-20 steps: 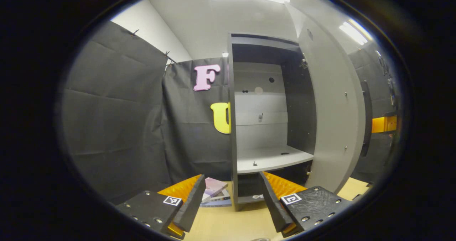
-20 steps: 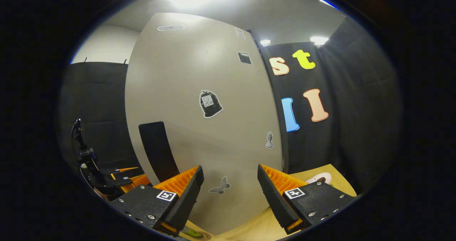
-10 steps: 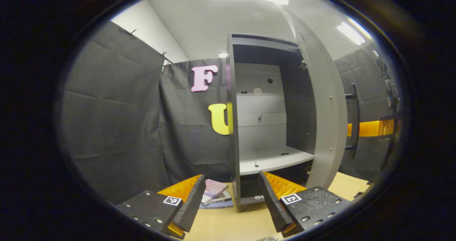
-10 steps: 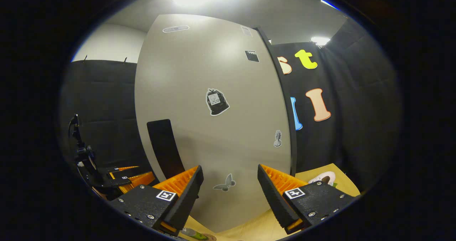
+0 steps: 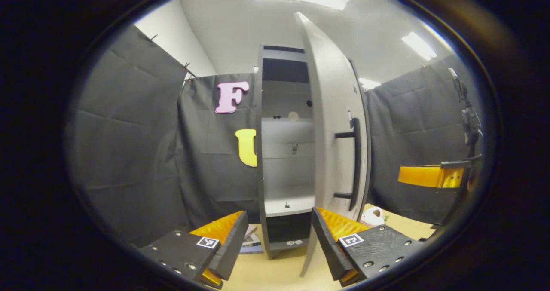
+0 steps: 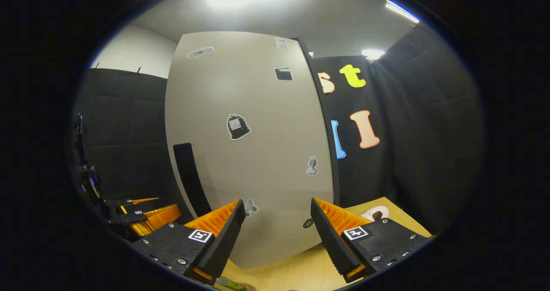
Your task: Open the cabinet door with the right hand, grasp the bottle in the cabinet with the left hand and place it on the coaster, then close the cabinet door with the right hand.
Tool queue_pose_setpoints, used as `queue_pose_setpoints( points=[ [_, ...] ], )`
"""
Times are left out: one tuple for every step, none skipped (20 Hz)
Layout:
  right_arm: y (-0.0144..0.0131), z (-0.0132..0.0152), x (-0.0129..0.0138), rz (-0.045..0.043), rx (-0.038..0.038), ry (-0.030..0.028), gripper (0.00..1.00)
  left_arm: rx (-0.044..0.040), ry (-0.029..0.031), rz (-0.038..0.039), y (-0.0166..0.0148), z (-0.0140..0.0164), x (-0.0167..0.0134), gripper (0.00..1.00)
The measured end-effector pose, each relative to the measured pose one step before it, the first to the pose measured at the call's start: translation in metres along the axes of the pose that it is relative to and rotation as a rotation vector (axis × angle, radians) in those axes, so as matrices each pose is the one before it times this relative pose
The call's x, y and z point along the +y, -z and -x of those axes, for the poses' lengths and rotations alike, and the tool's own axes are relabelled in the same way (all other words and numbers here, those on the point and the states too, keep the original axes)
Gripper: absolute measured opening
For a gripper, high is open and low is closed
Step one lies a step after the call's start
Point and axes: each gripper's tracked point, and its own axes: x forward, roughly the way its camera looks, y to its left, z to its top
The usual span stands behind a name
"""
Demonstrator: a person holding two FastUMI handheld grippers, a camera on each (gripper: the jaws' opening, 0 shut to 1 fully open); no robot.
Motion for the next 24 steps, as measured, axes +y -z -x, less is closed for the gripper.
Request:
queue_pose_setpoints(
  points=[
    [-0.00252,0.00097,-0.00608,0.01053,-0.01375,0.02341,0.95,0.00437,-0.02765,-0.00749,-0.00289,-0.00025,-0.00359,0.85],
    [-0.00119,-0.00229,-0.00676,0.01626,-0.00807,0.02348,0.95,0.00443,-0.03123,-0.0024,-0.00308,-0.00175,-0.00328,0.85],
    [0.00008,-0.00018,-0.00635,0.01946,-0.00052,0.01844,0.95,0.00909,-0.02652,0.00087,-0.00231,-0.00214,-0.00585,0.85],
    [-0.00126,-0.00005,-0.00462,0.02095,-0.00379,0.01044,0.95,0.00861,-0.01558,0.00123,-0.00159,-0.00047,-0.00762,0.85],
    [0.00003,-0.00062,-0.0032,0.02798,0.00624,0.00475,0.94,0.00373,-0.00275,-0.00054,-0.00036,-0.00154,-0.00977,0.85],
    [0.00117,-0.00114,-0.00074,0.01808,0.0141,-0.01226,0.95,0.00066,-0.00303,-0.00654,-0.00202,-0.00131,-0.00967,0.85],
    [-0.00046,-0.00065,0.00243,0.00106,0.00042,-0.02215,0.95,-0.00174,-0.00734,-0.01497,-0.0033,0.00069,-0.00795,0.85],
    [-0.00018,-0.00426,0.00061,-0.0081,-0.00684,-0.01334,0.95,0.00347,-0.00764,-0.01633,-0.00237,-0.00205,-0.00831,0.85],
    [-0.00087,-0.00282,0.00157,-0.01484,-0.00658,-0.01075,0.94,0.00909,-0.0082,-0.01472,-0.00009,-0.00054,-0.00968,0.85],
    [0.0007,-0.00373,0.00128,-0.01535,-0.00229,-0.01445,0.95,-0.00031,-0.01385,-0.0131,-0.00148,-0.00064,-0.00749,0.85],
    [-0.00039,-0.00021,0.00249,-0.01943,-0.00009,-0.02023,0.95,-0.00782,-0.00728,-0.00542,0.0001,0.00679,-0.00757,0.85],
    [-0.00093,0.00056,0.0018,-0.01709,-0.00431,-0.01666,0.95,-0.01003,-0.01228,0.00079,-0.00055,0.00116,-0.00721,0.85],
    [-0.00255,0.00023,-0.00174,-0.00229,-0.00594,-0.00209,0.94,-0.00701,-0.0142,0.00515,0.00217,0.00382,-0.00416,0.85],
    [-0.00247,-0.00251,-0.00399,0.01081,0.00019,0.00443,0.95,0.00199,-0.00576,0.00833,-0.00021,0.00331,-0.00215,0.85],
    [-0.00316,-0.00062,-0.00109,0.01396,-0.00135,-0.00098,0.94,-0.00037,-0.00333,0.00617,0.00055,0.00215,-0.00199,0.85],
    [-0.00217,-0.00196,-0.00033,0.01774,-0.00221,-0.00002,0.95,-0.00112,-0.00397,0.00558,0.00024,0.00069,0.0014,0.85],
    [-0.00144,0.00025,0.00105,0.02164,-0.00258,-0.00133,0.95,-0.0075,0.0001,0.00374,-0.00147,-0.00026,-0.00057,0.85],
    [-0.00125,0.00232,0.0021,0.01881,-0.00556,-0.00286,0.95,-0.0147,-0.00613,0.00078,-0.004,0.00026,0.00223,0.85],
    [-0.00228,0.0021,0.00375,0.01532,-0.01184,-0.00297,0.95,-0.01319,0.00273,0.00396,-0.00387,0.00058,-0.00134,0.85],
    [-0.00353,0.00179,0.00287,0.01718,-0.01345,0.00274,0.95,-0.00794,0.00935,0.00653,-0.00289,0.00027,-0.00187,0.84],
    [-0.00337,0.00193,0.0017,0.01692,-0.00977,0.00451,0.95,-0.00662,0.01061,0.00658,-0.00272,0.00401,0.0,0.85],
    [-0.0031,0.00047,0.00139,0.01334,-0.00458,0.00476,0.9,-0.00443,0.01263,0.00487,-0.00105,0.00098,-0.00056,0.85],
    [-0.00097,0.00187,-0.00168,0.01069,-0.00233,0.00599,0.9,0.00005,0.01192,0.00406,0.00002,-0.00048,-0.00061,0.85],
    [-0.00045,0.00009,-0.00193,0.00549,-0.00068,0.01175,0.95,0.00778,0.011,0.00486,0.00136,-0.00021,-0.00043,0.84]
  ],
)
